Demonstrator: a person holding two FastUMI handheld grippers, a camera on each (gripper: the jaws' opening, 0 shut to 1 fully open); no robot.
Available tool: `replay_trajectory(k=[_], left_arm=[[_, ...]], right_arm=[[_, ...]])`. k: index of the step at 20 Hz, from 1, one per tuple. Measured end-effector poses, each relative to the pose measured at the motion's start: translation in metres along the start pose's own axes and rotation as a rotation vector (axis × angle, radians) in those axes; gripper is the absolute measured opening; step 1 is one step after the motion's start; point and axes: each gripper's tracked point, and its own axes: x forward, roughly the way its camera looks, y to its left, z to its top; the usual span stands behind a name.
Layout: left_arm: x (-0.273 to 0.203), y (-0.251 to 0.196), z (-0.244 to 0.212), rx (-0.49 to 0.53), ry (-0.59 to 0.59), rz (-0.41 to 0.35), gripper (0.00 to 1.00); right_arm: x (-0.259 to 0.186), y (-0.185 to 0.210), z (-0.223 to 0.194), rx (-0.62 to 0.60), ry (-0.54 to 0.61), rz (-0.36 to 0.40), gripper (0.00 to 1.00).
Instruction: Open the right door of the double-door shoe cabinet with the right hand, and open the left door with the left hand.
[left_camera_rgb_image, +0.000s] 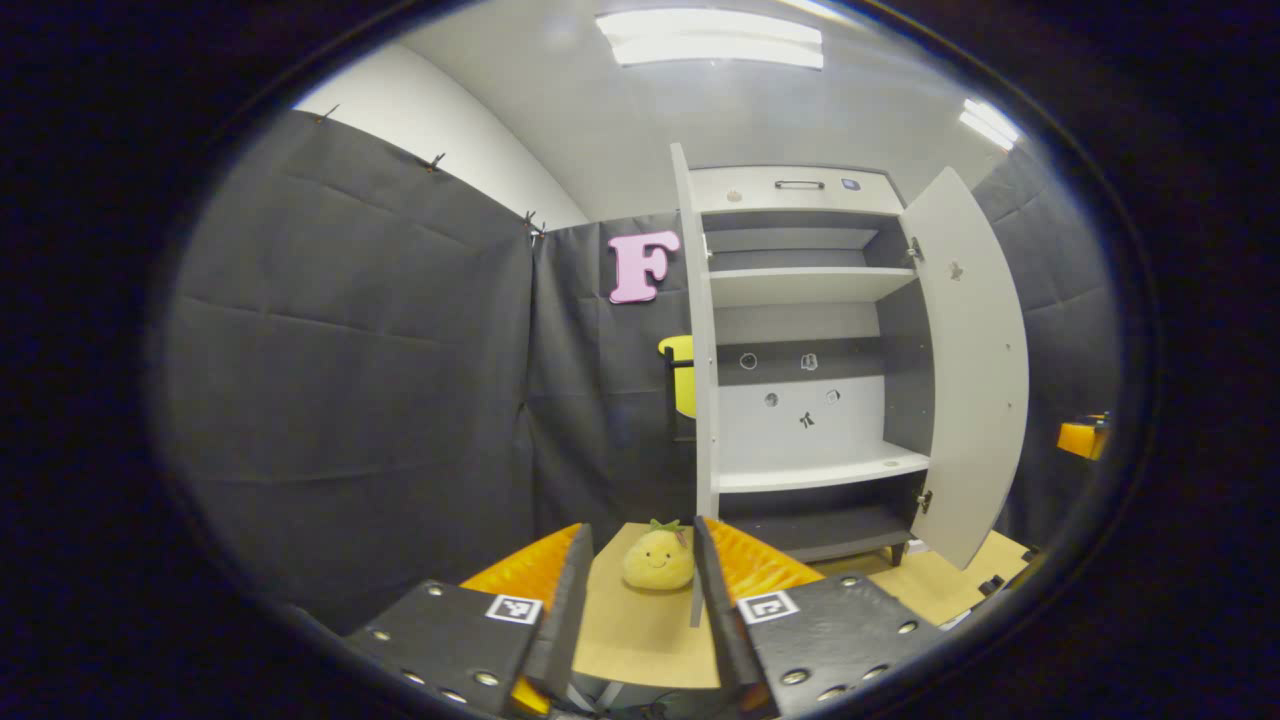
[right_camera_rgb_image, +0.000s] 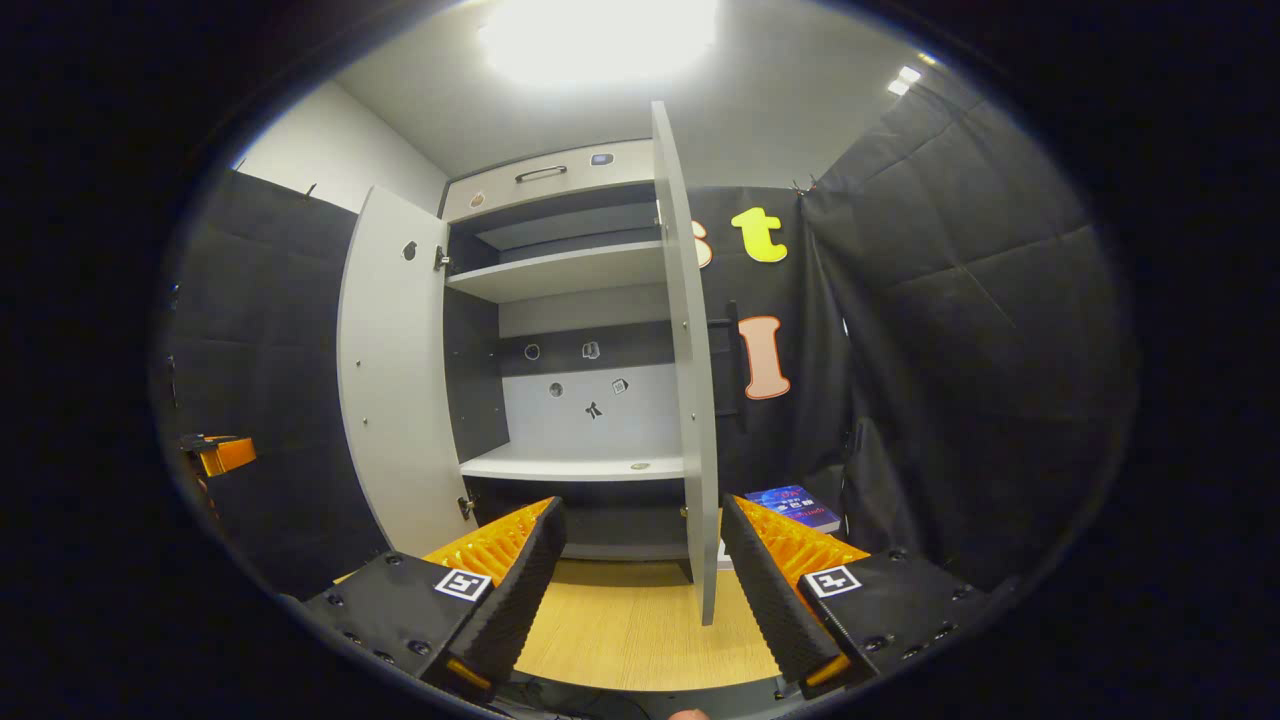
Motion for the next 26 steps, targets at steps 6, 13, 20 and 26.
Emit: replay_trajectory(k=[6,13,20,26], left_arm=[[-0.008,0.000,0.008,0.025,-0.038,0.051,0.95],[-0.004,-0.015,0.004,0.043,-0.034,0.038,0.95],[0.002,-0.028,0.003,0.058,-0.042,0.022,0.95],[0.017,-0.034,0.000,0.081,-0.033,0.004,0.95]], right_arm=[[0.000,-0.014,0.016,-0.009,-0.044,-0.029,0.98],[0.007,-0.022,0.020,-0.026,-0.046,-0.034,0.98],[0.015,-0.029,0.017,-0.036,-0.037,-0.042,0.98],[0.022,-0.029,0.015,-0.038,-0.037,-0.056,0.97]])
